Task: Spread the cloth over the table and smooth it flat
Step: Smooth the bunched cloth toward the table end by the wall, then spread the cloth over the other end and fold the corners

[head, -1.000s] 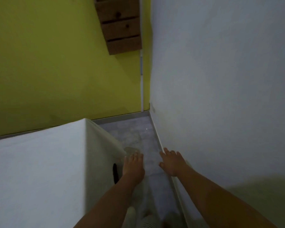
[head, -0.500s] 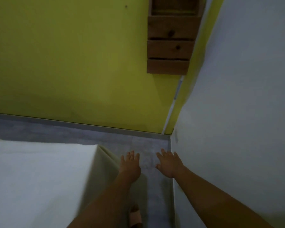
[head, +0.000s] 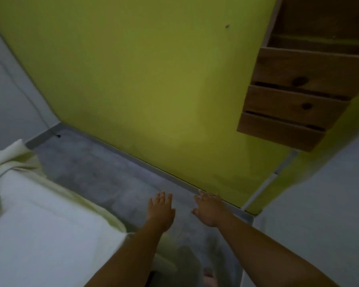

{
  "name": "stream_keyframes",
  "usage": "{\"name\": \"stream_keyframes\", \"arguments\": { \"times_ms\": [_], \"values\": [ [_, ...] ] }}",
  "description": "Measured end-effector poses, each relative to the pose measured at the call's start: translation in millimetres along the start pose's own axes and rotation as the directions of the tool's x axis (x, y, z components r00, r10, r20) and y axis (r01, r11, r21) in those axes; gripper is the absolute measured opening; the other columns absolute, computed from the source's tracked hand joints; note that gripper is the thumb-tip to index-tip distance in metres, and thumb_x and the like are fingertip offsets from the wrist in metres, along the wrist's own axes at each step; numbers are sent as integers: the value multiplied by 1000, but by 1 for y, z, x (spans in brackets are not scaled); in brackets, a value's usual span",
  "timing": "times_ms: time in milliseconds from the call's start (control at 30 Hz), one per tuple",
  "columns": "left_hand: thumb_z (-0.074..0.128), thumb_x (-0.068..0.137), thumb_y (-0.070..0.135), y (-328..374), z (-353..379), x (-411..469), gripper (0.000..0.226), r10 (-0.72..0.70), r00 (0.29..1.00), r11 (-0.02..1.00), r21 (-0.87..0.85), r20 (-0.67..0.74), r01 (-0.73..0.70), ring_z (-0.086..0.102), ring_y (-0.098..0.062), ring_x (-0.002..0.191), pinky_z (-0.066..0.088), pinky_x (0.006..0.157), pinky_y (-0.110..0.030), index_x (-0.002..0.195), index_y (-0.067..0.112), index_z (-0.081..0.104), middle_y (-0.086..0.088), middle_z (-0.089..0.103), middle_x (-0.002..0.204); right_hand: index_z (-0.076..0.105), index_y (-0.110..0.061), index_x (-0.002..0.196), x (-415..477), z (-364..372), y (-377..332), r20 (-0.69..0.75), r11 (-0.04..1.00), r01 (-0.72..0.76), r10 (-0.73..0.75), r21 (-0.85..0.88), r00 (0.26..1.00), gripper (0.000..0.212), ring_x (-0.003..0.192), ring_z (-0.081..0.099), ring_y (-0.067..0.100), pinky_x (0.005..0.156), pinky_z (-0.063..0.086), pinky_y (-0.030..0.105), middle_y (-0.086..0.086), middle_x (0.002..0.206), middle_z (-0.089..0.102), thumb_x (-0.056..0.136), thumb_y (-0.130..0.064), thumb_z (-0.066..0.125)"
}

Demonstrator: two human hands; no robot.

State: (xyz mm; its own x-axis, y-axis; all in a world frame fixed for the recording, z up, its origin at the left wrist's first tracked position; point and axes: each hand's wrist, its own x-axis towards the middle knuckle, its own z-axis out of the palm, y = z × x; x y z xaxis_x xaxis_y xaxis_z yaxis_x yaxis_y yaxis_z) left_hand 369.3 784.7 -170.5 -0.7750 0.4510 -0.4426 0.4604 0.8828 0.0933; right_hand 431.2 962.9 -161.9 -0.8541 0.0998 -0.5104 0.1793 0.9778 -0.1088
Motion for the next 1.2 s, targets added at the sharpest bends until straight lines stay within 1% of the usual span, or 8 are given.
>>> {"name": "stream_keyframes", "arguments": {
  "times_ms": [167, 300, 433, 600, 733, 833, 1000, 1200],
  "values": [
    [18, 102, 46, -5, -16, 37, 62, -184, 983, 977, -114, -9, 182, -2, -28, 149, -1, 119, -47, 153, 18, -2, -11, -3, 161, 11, -18, 152, 69, -43, 18, 18, 993, 105, -104, -49, 994, 61, 147, 6, 29, 116, 6, 52, 7, 161, 0, 100, -46, 25],
    [18, 101, 46, -25, -25, 48, 62, -307, 951, 938, -173, -15, 300, -2, -27, 149, 0, 119, -47, 153, 18, -1, -9, -3, 161, 11, -17, 152, 117, -66, 4, 65, 968, 226, -220, -111, 973, 61, 147, 4, 31, 117, 5, 54, 8, 161, 0, 99, -44, 24],
    [20, 101, 46, -79, -31, 58, 61, -478, 878, 854, -228, 16, 468, -2, -27, 149, 1, 119, -49, 153, 18, 1, -9, -1, 162, 11, -17, 152, 169, -91, -43, 85, 909, 377, -368, -175, 926, 61, 147, 3, 31, 116, 4, 55, 9, 161, 1, 100, -45, 23],
    [21, 102, 42, -160, -45, 76, 60, -641, 767, 721, -325, 25, 613, -5, -27, 149, 2, 118, -47, 153, 17, 1, -10, -4, 161, 8, -15, 152, 234, -124, -120, 129, 803, 547, -532, -236, 837, 60, 147, -1, 31, 117, -1, 53, 10, 161, -1, 101, -42, 24],
    [22, 102, 40, -215, -56, 98, 60, -712, 700, 629, -385, 64, 675, -6, -26, 149, 3, 119, -47, 153, 17, 0, -9, -6, 161, 12, -15, 152, 289, -148, -179, 176, 730, 620, -596, -286, 783, 59, 147, 2, 31, 117, 1, 52, 10, 161, 2, 101, -42, 25],
    [23, 102, 40, -250, -72, 109, 60, -743, 666, 596, -391, 62, 701, -3, -27, 149, 3, 118, -47, 153, 17, 2, -10, -4, 161, 11, -16, 152, 326, -167, -217, 203, 704, 641, -609, -307, 766, 59, 147, 1, 30, 117, 0, 52, 10, 161, 1, 101, -42, 24],
    [23, 102, 40, -295, -91, 116, 60, -801, 597, 520, -441, 45, 731, -3, -26, 149, 2, 119, -47, 153, 18, 1, -10, -3, 161, 12, -14, 152, 374, -187, -278, 266, 619, 711, -661, -334, 701, 61, 147, 3, 32, 117, 2, 52, 11, 161, 2, 101, -45, 25],
    [26, 102, 37, -365, -114, 131, 60, -903, 430, 377, -498, -10, 781, -5, -26, 149, 0, 120, -46, 153, 17, 4, -10, -2, 161, 12, -14, 152, 429, -210, -378, 299, 454, 821, -776, -347, 556, 63, 147, 4, 31, 117, 3, 51, 10, 161, 3, 99, -45, 28]
  ]
}}
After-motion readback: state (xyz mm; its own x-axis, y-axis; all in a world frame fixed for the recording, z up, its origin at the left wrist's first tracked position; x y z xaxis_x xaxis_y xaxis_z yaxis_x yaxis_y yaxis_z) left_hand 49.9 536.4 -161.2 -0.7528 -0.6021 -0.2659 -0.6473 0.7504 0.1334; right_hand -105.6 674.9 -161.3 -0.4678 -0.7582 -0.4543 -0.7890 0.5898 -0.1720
